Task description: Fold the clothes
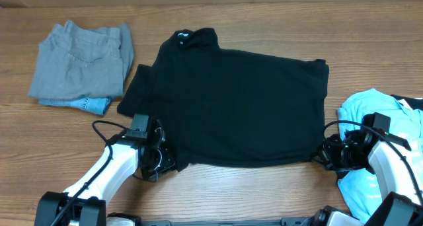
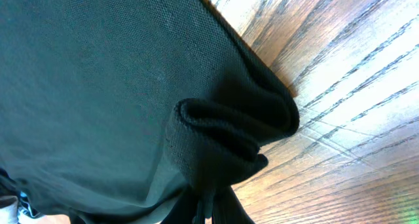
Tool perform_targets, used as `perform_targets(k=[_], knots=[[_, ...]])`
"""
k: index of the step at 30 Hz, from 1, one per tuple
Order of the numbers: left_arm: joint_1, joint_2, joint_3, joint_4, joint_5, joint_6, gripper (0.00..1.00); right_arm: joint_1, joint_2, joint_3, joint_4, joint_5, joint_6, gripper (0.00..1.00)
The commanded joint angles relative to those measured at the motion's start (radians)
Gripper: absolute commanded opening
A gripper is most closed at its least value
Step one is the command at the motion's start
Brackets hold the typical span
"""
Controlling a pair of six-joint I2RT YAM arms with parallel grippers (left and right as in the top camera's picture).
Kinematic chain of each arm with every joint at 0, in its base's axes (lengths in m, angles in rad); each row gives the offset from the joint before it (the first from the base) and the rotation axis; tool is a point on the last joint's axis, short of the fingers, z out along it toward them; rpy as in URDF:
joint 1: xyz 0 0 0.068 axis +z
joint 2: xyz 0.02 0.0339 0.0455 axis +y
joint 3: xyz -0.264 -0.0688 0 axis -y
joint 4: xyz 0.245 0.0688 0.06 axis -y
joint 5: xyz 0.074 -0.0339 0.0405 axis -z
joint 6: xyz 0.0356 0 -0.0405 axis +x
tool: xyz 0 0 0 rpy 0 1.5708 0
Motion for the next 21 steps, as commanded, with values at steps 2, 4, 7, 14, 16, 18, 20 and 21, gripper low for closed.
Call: perform_targets(k=[2, 4, 7, 14, 16, 18, 20, 21], knots=[[-0.006, -0.002, 0.074, -0.109, -0.026, 0.064, 0.04, -0.002, -0.01, 0.02, 0.002, 0.003, -0.013, 0.04], [-0.006, -0.013, 0.118, -0.149, -0.033, 0.09, 0.04, -0.002, -0.01, 0.02, 0.003, 0.003, -0.013, 0.04], [-0.006, -0.032, 0.199, -0.193, -0.066, 0.098, 0.04, -0.002, -0.01, 0.02, 0.005, 0.003, -0.013, 0.04], [-0.005, -0.034, 0.297, -0.24, -0.137, 0.115, 0.04, -0.002, -0.01, 0.035, 0.008, -0.005, -0.085, 0.04], [0.001, -0.034, 0.33, -0.248, -0.168, 0.119, 0.04, -0.002, -0.01, 0.054, -0.008, -0.005, -0.1, 0.04], [0.011, -0.034, 0.364, -0.245, -0.185, 0.119, 0.04, -0.002, -0.01, 0.072, -0.02, -0.005, -0.099, 0.04], [0.022, -0.034, 0.396, -0.237, -0.185, 0.135, 0.04, -0.002, -0.01, 0.082, -0.023, -0.005, -0.098, 0.04], [0.025, -0.034, 0.408, -0.234, -0.186, 0.146, 0.04, -0.002, -0.01, 0.085, -0.023, -0.005, -0.09, 0.04]])
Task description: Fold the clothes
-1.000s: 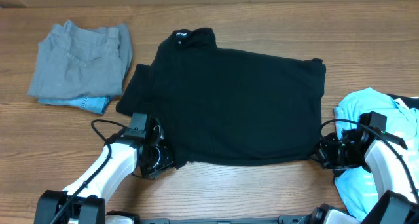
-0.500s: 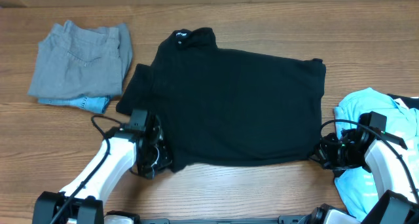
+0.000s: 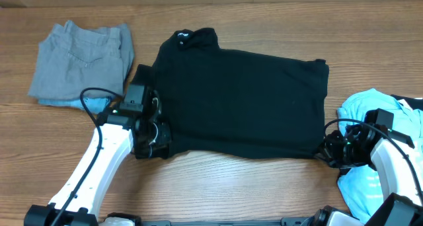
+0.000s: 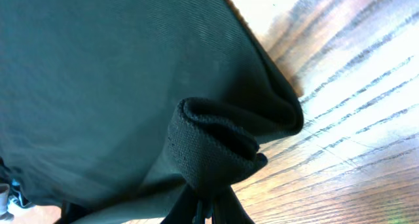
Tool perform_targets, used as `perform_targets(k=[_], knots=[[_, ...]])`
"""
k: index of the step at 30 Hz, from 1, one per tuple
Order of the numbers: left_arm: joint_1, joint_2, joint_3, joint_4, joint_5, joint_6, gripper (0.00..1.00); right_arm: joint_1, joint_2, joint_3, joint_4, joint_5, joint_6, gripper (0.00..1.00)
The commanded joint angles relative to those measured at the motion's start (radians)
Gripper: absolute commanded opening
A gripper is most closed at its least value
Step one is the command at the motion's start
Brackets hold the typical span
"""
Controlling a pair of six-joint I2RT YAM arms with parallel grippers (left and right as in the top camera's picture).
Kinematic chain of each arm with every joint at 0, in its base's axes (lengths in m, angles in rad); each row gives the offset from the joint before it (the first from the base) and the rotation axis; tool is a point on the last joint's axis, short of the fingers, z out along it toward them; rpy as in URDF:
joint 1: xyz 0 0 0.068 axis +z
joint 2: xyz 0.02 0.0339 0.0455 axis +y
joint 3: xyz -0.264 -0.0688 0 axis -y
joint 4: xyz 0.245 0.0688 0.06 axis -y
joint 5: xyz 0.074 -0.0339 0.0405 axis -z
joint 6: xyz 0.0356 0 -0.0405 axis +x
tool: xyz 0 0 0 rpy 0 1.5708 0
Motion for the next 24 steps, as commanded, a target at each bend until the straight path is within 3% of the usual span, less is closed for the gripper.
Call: perform_targets(k=[1, 19, 24], knots=[[0.021, -0.02, 0.074, 0.014, -0.04, 0.051, 0.04, -0.002, -0.01, 0.038, 0.003, -0.004, -0.005, 0.04], [0.02, -0.017, 0.097, 0.201, -0.146, 0.281, 0.04, 0.014, -0.008, 0.037, 0.286, -0.078, 0.074, 0.04], [0.02, 0.018, 0.095, 0.253, -0.164, 0.293, 0.04, 0.05, 0.013, 0.037, 0.346, -0.076, 0.129, 0.04]])
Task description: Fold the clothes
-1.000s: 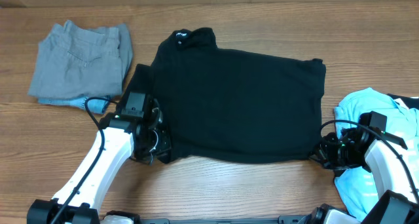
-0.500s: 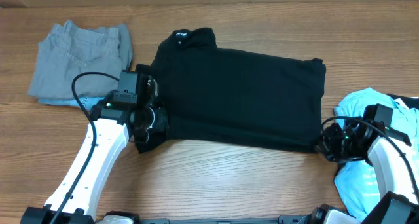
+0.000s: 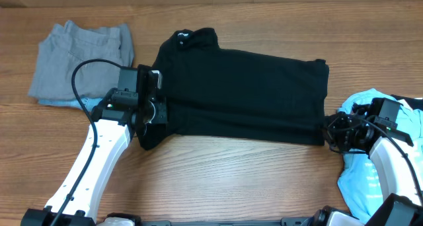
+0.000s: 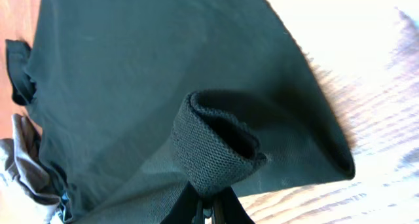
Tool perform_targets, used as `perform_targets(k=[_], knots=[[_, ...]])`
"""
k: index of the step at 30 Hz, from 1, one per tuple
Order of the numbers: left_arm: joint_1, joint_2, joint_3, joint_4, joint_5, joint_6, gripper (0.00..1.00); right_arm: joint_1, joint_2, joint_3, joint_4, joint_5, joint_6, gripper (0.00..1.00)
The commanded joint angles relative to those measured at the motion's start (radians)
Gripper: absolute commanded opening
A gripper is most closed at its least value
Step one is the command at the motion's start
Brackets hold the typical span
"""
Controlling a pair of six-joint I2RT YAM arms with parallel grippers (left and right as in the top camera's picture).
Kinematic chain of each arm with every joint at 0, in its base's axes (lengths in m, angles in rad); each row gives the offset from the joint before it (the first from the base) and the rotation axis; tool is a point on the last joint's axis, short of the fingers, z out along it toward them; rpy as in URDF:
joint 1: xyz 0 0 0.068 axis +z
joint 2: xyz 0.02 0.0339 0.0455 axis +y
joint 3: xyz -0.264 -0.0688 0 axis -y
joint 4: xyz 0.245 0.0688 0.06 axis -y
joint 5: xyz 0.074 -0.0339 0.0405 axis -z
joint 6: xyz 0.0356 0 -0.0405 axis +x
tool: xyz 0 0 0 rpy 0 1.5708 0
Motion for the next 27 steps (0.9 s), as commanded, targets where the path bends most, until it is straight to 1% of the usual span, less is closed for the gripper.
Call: perform_targets(k=[1, 7, 8, 9, 10, 11, 12, 14, 15, 16, 19, 23, 25, 27], knots=[[0.006, 0.031, 0.018, 0.029, -0.05, 0.042, 0.04, 0.024, 0.02, 0.026, 0.04, 0.008, 0.054, 0.04], [0.006, 0.143, 0.019, 0.125, -0.001, 0.042, 0.05, 0.031, 0.088, 0.026, 0.13, 0.017, 0.084, 0.05], [0.006, 0.158, 0.019, 0.138, 0.0, 0.042, 0.08, 0.031, 0.095, 0.026, 0.144, 0.017, 0.086, 0.1], [0.006, 0.169, 0.019, 0.145, -0.001, 0.042, 0.12, 0.031, 0.098, 0.026, 0.151, 0.018, 0.085, 0.22], [0.006, 0.177, 0.019, 0.152, -0.001, 0.042, 0.2, 0.031, 0.102, 0.026, 0.166, 0.017, 0.085, 0.43], [0.006, 0.188, 0.019, 0.163, -0.001, 0.042, 0.34, 0.031, 0.102, 0.026, 0.177, 0.017, 0.085, 0.6], [0.006, 0.192, 0.019, 0.17, -0.001, 0.042, 0.46, 0.031, 0.102, 0.026, 0.186, 0.012, 0.083, 0.66], [0.007, 0.192, 0.024, 0.17, -0.002, 0.042, 0.55, 0.026, 0.102, 0.027, 0.196, -0.009, 0.066, 0.73], [0.008, 0.191, 0.031, 0.161, -0.002, 0.042, 0.57, 0.019, 0.102, 0.027, 0.188, -0.01, 0.064, 0.75], [0.012, 0.191, 0.048, 0.134, -0.002, 0.042, 0.65, 0.014, 0.102, 0.027, 0.176, -0.01, 0.051, 0.75], [0.026, 0.191, 0.101, 0.017, -0.002, 0.043, 0.65, -0.015, 0.102, 0.027, 0.102, 0.0, 0.009, 0.73], [0.027, 0.192, 0.107, -0.074, 0.0, 0.065, 0.64, -0.025, 0.102, 0.027, 0.029, -0.006, -0.032, 0.64], [0.027, 0.192, 0.106, -0.121, 0.0, 0.064, 0.64, -0.022, 0.102, 0.027, -0.026, -0.044, -0.062, 0.6], [0.027, 0.192, 0.102, -0.164, 0.003, 0.045, 0.64, -0.01, 0.102, 0.027, -0.08, -0.065, -0.102, 0.58]])
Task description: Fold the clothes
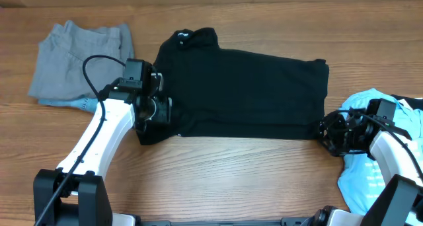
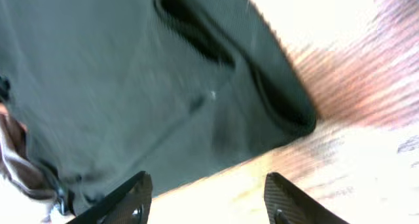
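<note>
The black shirt lies flat mid-table with its near part folded back, so it forms a shallower band. My left gripper sits on the shirt's left end, and the overhead view does not show how its jaws stand. My right gripper is at the shirt's near right corner. In the right wrist view the right gripper is open, its fingers wide apart with bare wood between them. The shirt and its folded corner lie just beyond them.
Folded grey trousers rest at the back left with a bit of blue denim under their near edge. A light blue garment is heaped at the right edge under my right arm. Bare wooden table runs along the front.
My right gripper has opened and let go of the shirt's hem corner, which now lies on the table. The left gripper has shifted slightly towards the near side on the shirt's left end.
Both grippers began at the near corners of the spread shirt, the right shut on a bunched hem. The left corner was then further back, then both were, with the shirt shallower. Now the fold lies flat and the right gripper is open.
</note>
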Tool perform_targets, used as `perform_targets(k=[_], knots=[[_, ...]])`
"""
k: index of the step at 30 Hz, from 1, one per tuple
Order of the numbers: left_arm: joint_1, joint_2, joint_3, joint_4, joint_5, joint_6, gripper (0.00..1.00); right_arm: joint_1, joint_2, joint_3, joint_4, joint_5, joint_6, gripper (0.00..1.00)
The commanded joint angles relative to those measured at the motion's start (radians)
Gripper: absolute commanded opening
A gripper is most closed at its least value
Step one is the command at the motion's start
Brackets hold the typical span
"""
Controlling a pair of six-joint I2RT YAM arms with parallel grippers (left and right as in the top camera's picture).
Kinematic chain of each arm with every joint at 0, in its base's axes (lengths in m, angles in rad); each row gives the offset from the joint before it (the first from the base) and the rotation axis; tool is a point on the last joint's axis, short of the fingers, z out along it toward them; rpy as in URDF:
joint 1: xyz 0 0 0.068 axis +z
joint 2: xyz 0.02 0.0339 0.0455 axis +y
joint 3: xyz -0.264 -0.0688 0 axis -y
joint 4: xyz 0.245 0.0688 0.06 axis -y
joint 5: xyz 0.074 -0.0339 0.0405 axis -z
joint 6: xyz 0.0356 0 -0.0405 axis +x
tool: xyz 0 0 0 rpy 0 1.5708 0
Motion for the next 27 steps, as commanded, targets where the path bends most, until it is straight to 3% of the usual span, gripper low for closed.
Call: perform_targets(k=[1, 9, 19, 21, 24, 27], knots=[[0.005, 0.006, 0.007, -0.045, 0.005, 0.003, 0.62, 0.014, 0.002, 0.021, -0.046, -0.045, -0.084, 0.58], [0.003, 0.011, -0.098, -0.042, -0.008, 0.003, 0.58, 0.058, -0.052, 0.041, -0.147, -0.106, -0.197, 0.58], [0.015, 0.011, -0.146, 0.207, -0.149, -0.022, 0.61, 0.064, -0.072, 0.042, -0.133, -0.103, -0.209, 0.59], [0.03, 0.012, -0.147, 0.215, -0.159, -0.039, 0.57, 0.064, -0.072, 0.042, -0.132, -0.101, -0.209, 0.59], [0.05, 0.013, -0.147, 0.219, -0.143, -0.038, 0.39, 0.064, -0.072, 0.041, -0.128, -0.077, -0.209, 0.59], [0.051, 0.024, -0.148, 0.217, -0.095, -0.032, 0.38, 0.064, -0.072, 0.04, -0.121, -0.077, -0.209, 0.59]])
